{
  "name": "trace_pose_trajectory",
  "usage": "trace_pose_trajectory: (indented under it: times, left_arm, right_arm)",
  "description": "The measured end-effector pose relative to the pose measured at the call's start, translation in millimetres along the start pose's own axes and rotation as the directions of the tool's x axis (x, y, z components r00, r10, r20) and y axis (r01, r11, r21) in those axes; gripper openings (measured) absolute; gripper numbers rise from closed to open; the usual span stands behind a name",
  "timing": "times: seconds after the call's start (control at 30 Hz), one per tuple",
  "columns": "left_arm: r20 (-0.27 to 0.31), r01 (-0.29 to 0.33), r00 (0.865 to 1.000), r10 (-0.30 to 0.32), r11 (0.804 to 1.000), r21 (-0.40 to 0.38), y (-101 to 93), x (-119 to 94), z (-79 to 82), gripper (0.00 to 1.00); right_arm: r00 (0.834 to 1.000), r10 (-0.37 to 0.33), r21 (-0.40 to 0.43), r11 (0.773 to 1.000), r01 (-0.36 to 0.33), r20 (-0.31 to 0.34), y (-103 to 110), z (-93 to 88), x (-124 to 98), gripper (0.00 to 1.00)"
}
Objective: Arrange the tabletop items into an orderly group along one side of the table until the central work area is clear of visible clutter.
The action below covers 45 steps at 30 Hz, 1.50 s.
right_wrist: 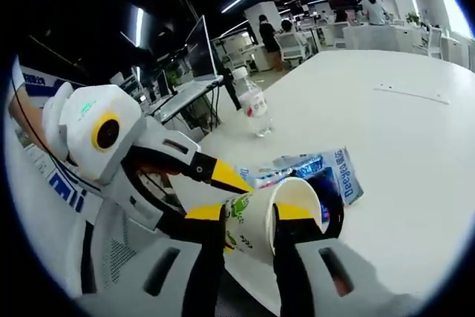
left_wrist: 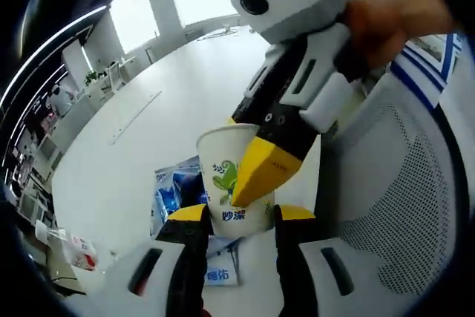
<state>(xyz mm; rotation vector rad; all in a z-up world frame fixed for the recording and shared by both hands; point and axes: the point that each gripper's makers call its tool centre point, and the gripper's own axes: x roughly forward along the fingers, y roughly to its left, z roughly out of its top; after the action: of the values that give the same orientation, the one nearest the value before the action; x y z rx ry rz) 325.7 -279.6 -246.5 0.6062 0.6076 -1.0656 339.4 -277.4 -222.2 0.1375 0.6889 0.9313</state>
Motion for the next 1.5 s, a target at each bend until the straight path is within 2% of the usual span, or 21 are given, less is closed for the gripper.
trace_pose_trajectory:
  times: [0.27, 0.4, 0.6, 0.7, 1.03, 1.33, 1.5]
  left_arm:
    - [-0.007, 0.002, 1.0, -0.002, 1.0, 0.006, -3.1, 3, -4.9, 0.33]
    - [-0.01, -0.008, 1.0, 0.008, 1.0, 0.016, -2.0, 3, -6.0, 0.34]
    - [-0.008, -0.044, 0.999, 0.043, 0.999, -0.033, 4.0, 3, -9.2, 0.34]
    - [-0.005, -0.061, 0.998, 0.06, 0.993, -0.101, 8.4, 1, -12.2, 0.34]
    - [0.003, -0.1, 0.995, 0.102, 0.984, -0.149, 17.6, -4, -15.2, 0.34]
    - [0.041, -0.135, 0.987, 0.154, 0.946, -0.295, 32.3, -11, -14.9, 0.34]
    - [0.047, -0.151, 0.983, 0.177, 0.926, -0.347, 37.9, -15, -18.9, 0.35]
  right_arm:
    - [0.998, 0.059, 0.014, 0.998, -0.059, 0.019, 14, 1.4, 1, 0.02]
    - [0.998, 0.057, 0.023, 0.998, -0.057, 0.014, 15, 1.1, 3, 0.01]
    - [0.998, 0.049, 0.044, 0.998, -0.051, 0.035, 15, 4.1, 5, 0.0]
    - [0.998, 0.048, 0.039, 0.998, -0.049, 0.038, 17, 3.7, 8, 0.0]
    - [0.997, 0.056, 0.037, 0.998, -0.058, 0.05, 19, 11.4, 13, 0.0]
    - [0.996, 0.031, 0.041, 0.999, -0.034, 0.084, 15, 24.9, 15, 0.0]
    - [0.995, 0.027, 0.048, 0.998, -0.032, 0.095, 17, 29.2, 19, 0.0]
